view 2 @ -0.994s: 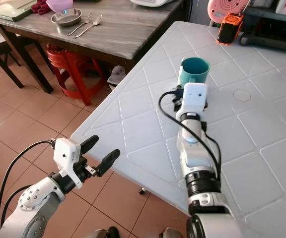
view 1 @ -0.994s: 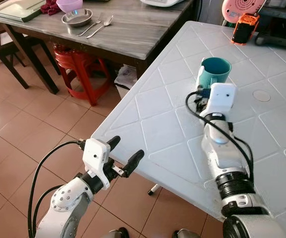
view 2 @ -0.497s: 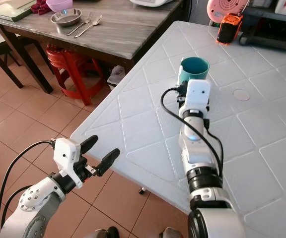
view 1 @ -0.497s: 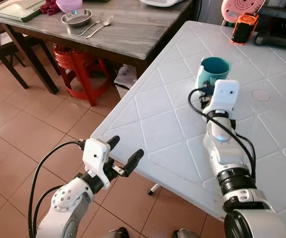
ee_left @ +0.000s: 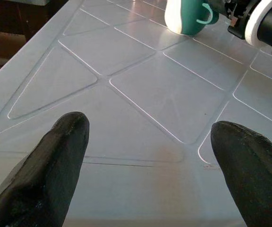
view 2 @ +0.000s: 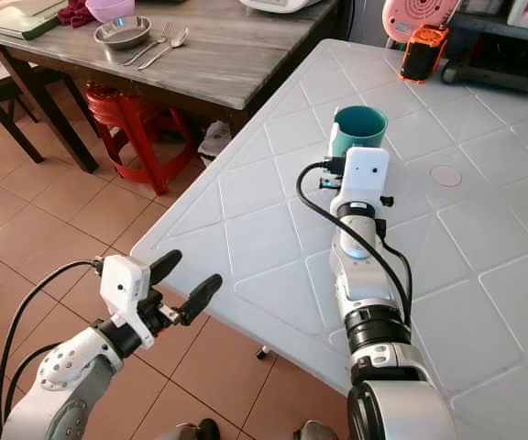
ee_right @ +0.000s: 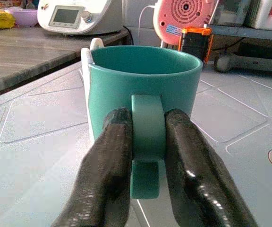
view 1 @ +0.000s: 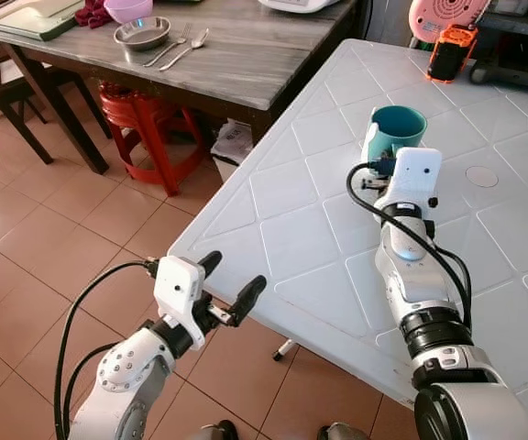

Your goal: Setting the table

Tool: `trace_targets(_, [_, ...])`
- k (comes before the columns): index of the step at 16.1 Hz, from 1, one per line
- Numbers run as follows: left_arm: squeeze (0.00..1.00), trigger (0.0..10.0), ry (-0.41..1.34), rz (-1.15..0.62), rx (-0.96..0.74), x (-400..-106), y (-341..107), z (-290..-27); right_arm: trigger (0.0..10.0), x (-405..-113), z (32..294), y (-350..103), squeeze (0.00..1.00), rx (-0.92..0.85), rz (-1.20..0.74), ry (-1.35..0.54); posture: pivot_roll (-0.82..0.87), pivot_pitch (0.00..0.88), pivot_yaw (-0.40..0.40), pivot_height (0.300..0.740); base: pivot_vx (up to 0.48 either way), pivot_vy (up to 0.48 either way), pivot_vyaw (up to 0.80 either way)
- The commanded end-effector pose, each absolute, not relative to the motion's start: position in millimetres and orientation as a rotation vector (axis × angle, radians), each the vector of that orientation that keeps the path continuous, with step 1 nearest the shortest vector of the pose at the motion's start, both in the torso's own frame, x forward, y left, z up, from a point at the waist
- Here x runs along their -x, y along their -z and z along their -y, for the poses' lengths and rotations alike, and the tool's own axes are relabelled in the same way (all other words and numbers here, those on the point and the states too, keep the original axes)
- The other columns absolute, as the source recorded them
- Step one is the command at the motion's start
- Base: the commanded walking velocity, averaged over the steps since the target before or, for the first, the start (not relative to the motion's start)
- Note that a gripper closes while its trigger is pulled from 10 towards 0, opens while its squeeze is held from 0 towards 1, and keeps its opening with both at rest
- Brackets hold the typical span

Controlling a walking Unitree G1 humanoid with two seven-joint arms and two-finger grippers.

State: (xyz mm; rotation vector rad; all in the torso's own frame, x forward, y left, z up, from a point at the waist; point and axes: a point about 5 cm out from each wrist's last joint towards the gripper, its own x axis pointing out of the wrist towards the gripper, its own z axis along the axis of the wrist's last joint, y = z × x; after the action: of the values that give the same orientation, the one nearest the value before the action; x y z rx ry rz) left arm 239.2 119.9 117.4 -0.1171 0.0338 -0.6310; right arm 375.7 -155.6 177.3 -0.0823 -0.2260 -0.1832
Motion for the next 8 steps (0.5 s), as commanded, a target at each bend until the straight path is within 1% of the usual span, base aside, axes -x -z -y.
trace_targets(1, [0.0, 10.0, 0.626, -0.039, 0.1, -237.5, -117.2, -121.8, 0.2, -377.3, 151.6, -180.3, 0.0, 0.075, 0.24, 0.17, -0.03, 0.183, 0.069, 0.74, 0.0, 0.0, 0.0])
trace_targets(8, [0.0, 10.0, 0.624, -0.039, 0.093, -239.3, -117.5, -120.3, 0.0, -376.2, 153.9, -177.1, 0.0, 0.067, 0.233, 0.177, -0.03, 0.179, 0.07, 0.74, 0.0, 0.0, 0.0])
